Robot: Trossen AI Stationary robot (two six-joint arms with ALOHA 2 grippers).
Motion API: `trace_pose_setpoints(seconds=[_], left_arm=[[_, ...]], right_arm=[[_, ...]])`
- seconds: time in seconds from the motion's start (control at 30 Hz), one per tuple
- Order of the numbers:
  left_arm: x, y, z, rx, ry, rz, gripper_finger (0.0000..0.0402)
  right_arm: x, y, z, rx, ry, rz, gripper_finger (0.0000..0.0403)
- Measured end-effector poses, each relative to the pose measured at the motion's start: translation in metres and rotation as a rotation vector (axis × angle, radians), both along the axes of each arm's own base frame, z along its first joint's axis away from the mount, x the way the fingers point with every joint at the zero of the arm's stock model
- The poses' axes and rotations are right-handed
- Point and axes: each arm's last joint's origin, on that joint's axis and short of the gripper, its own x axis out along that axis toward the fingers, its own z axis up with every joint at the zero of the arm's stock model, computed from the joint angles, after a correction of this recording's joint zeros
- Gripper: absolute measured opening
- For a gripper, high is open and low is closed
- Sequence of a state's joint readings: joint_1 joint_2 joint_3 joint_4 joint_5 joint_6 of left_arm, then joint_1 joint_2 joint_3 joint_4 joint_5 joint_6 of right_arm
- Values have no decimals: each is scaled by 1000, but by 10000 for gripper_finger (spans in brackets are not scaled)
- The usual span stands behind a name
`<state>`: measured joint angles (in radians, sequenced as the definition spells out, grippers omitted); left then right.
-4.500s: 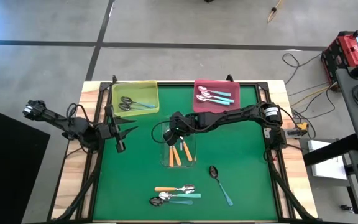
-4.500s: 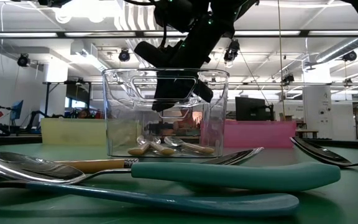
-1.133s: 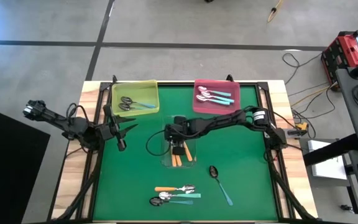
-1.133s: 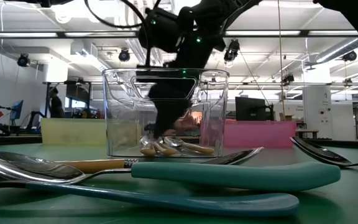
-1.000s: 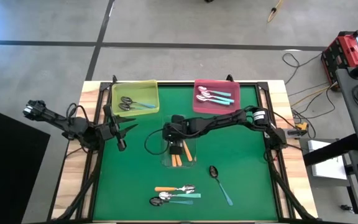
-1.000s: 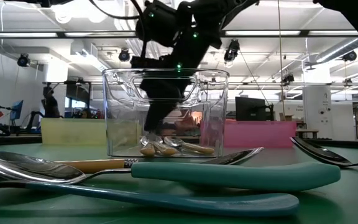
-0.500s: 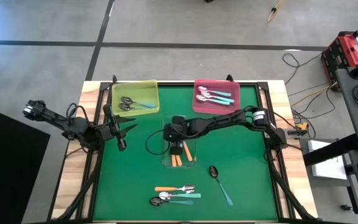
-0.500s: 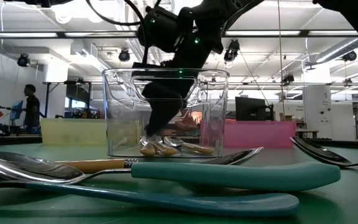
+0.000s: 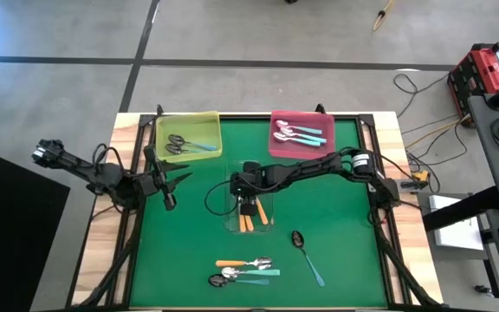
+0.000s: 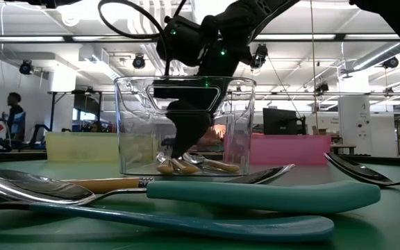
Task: Sort silverware by color (type)
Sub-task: Put the left yellow spoon into the transparent bin, then put the right blue spoon into the yellow bin
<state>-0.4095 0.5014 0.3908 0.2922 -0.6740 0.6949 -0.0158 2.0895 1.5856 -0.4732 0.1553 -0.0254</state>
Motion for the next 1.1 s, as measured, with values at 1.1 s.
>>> trace_pose_setpoints(seconds=[1.1], left_arm=[[0,0,1,7,-5,2,78]], right_arm=[[10,1,77,52,25,-101,9]])
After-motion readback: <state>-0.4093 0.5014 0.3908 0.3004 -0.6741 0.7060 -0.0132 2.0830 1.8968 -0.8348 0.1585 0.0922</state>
